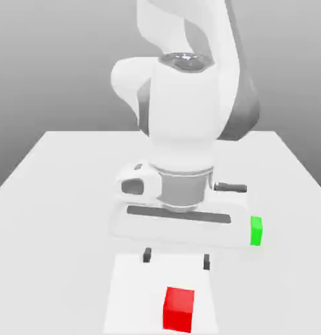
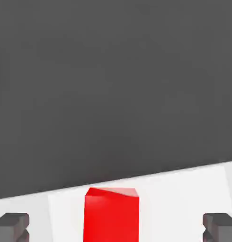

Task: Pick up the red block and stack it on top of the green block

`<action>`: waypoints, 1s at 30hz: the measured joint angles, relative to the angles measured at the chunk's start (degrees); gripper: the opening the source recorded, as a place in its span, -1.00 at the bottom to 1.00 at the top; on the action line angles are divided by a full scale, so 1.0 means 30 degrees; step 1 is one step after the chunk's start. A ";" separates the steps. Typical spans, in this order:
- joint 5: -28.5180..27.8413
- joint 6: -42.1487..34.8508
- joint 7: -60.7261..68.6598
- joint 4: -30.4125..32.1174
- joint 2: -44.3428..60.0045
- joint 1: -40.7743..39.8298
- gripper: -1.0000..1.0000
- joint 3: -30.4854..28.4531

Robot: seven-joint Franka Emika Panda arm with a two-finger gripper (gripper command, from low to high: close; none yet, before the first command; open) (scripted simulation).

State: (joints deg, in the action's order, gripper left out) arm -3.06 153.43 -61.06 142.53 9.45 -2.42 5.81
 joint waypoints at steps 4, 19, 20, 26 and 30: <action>-0.0421 0.2041 -0.0458 -0.0224 0.2756 0.0228 0.00 -0.0283; 0.0353 0.0363 0.0449 0.0547 0.0312 0.0333 -1.00 0.0453; 0.0665 0.0219 0.1053 0.1043 -0.0326 0.0618 -1.00 0.0958; 0.3084 -0.0177 0.5384 0.4366 -0.4115 0.4724 -1.00 0.3059; 0.4401 -0.0315 0.8113 0.6656 -0.6569 0.6992 -1.00 0.3711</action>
State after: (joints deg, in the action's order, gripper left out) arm 10.15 152.48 -36.72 162.50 -10.26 18.55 16.95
